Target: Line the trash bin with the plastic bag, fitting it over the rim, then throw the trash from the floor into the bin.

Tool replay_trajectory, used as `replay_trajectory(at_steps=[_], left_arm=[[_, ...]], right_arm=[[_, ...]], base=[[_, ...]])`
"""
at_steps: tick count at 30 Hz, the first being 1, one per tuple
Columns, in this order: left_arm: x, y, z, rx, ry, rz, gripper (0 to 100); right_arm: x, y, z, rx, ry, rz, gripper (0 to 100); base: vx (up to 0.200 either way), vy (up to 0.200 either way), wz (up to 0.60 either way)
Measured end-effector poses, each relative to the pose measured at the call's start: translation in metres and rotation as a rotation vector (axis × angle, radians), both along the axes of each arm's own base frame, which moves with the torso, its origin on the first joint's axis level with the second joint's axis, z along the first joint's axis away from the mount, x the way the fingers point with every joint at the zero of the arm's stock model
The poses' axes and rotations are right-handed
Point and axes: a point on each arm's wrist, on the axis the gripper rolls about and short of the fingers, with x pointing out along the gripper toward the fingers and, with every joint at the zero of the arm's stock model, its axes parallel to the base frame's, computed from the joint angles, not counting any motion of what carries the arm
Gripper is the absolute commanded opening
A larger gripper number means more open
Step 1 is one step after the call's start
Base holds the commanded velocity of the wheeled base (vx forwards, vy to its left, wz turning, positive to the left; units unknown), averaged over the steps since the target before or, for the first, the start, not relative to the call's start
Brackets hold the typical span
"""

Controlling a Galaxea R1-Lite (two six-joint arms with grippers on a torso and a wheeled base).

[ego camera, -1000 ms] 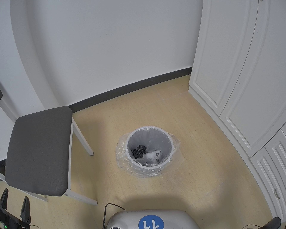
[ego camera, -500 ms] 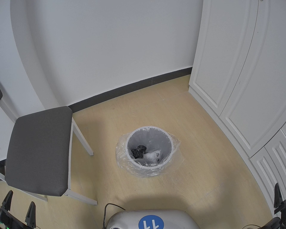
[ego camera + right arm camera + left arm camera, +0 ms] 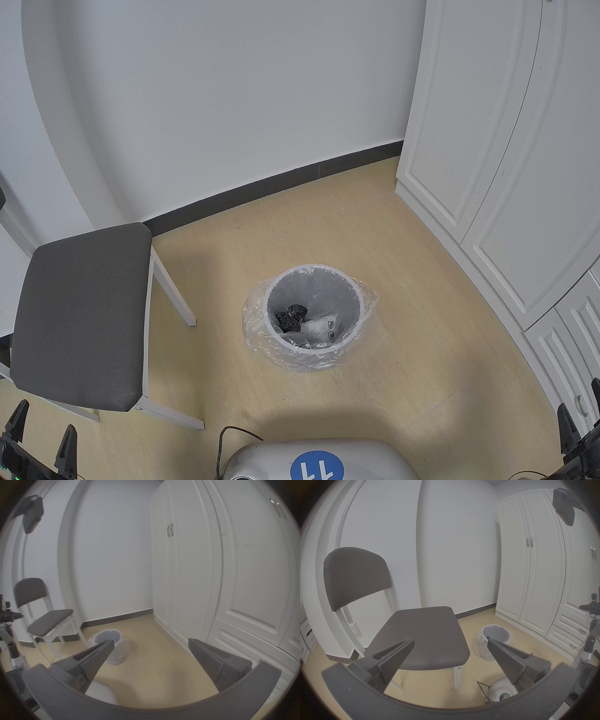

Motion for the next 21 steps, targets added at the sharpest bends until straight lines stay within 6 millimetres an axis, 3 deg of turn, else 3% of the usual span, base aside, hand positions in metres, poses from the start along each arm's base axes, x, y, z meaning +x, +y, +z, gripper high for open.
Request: replay_trajectory(at_steps=[5,12,21], left_arm=[[0.0,0.0,0.0,-0.001,0.0,-0.002,100],[0.0,0.0,0.0001,-0.002,0.0,-0.001,100],[0.0001,0.0,-0.0001,-0.002,0.002,0.0,100]], right_arm=[[-0.0002,0.0021,-0.0003,0.026,0.006,0.097,100],[0.0,-0.0007,0.0001,-0.037,0.0,-0.032,100],[0.0002,-0.0009,-0.0064,-0.009,0.065,-0.041,100]], base=[[0.0,0.0,0.0],[0.0,0.0,0.0],[0.0,0.0,0.0]])
